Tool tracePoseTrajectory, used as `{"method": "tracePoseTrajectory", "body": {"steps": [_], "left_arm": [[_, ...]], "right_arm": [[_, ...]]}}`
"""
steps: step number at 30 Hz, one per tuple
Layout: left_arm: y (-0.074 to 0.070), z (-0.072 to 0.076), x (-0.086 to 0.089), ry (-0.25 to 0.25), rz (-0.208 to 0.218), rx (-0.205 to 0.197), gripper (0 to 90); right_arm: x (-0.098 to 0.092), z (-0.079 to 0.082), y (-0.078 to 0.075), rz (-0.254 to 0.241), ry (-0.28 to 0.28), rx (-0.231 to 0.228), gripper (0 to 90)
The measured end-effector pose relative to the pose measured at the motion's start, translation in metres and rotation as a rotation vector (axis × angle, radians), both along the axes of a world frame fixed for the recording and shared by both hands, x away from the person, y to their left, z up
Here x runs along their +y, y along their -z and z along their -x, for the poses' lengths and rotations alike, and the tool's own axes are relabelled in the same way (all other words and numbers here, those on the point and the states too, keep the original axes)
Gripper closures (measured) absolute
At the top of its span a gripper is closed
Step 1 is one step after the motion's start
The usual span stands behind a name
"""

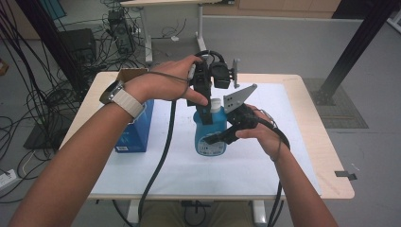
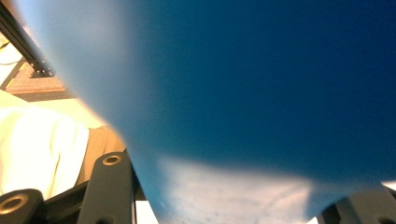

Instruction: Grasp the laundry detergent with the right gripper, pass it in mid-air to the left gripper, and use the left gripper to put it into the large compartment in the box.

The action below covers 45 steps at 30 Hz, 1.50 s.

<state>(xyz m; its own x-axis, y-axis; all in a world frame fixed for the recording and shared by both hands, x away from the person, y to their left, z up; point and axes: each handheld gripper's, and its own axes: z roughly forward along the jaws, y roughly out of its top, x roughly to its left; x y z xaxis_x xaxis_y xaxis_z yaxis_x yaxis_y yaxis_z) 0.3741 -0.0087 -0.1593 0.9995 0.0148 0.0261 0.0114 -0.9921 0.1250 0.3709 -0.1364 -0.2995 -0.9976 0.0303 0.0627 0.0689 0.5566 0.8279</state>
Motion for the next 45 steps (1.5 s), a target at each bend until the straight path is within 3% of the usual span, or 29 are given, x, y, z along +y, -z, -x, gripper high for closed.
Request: {"method": "tracePoseTrajectory", "body": {"steps": [45], "left_arm": [[0.0005, 0.0001, 0.0009, -0.001, 0.000, -0.003, 7.1]], "right_arm": [[-0.0014, -0.0005, -0.0001, 0.000, 0.007, 0.003, 43.9]]}}
